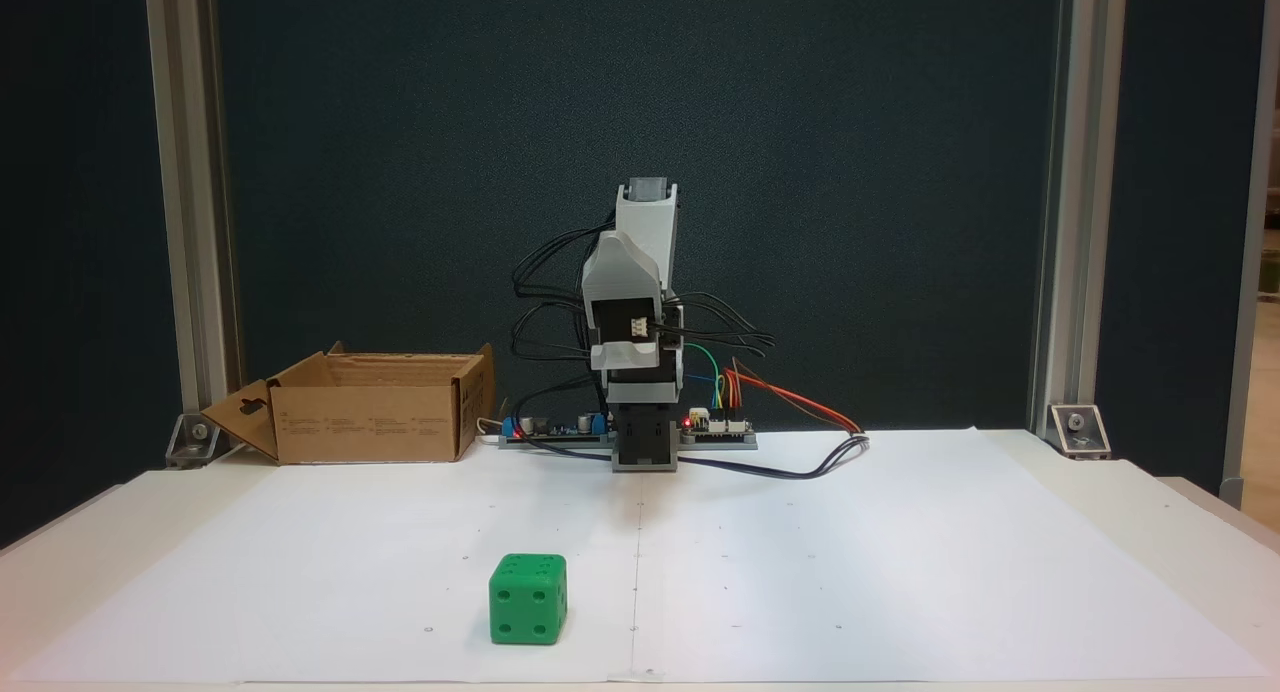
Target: Grasp a green dice and put it in the bin.
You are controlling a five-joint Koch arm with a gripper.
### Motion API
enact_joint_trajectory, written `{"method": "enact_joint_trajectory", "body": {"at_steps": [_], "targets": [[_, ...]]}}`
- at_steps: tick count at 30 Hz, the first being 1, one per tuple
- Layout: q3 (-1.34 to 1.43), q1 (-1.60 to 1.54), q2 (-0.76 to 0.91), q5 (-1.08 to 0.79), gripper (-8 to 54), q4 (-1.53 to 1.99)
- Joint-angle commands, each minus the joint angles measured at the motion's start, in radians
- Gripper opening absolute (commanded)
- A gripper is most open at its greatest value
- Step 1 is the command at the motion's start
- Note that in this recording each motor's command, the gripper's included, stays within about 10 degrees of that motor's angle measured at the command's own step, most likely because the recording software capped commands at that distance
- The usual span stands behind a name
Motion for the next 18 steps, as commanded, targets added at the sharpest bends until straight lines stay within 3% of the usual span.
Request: {"method": "enact_joint_trajectory", "body": {"at_steps": [1, 18], "targets": [[0.048, 0.028, 0.109, 0.025, 43.9, 0.175], [0.048, 0.025, 0.107, 0.025, 43.9, 0.202]]}}
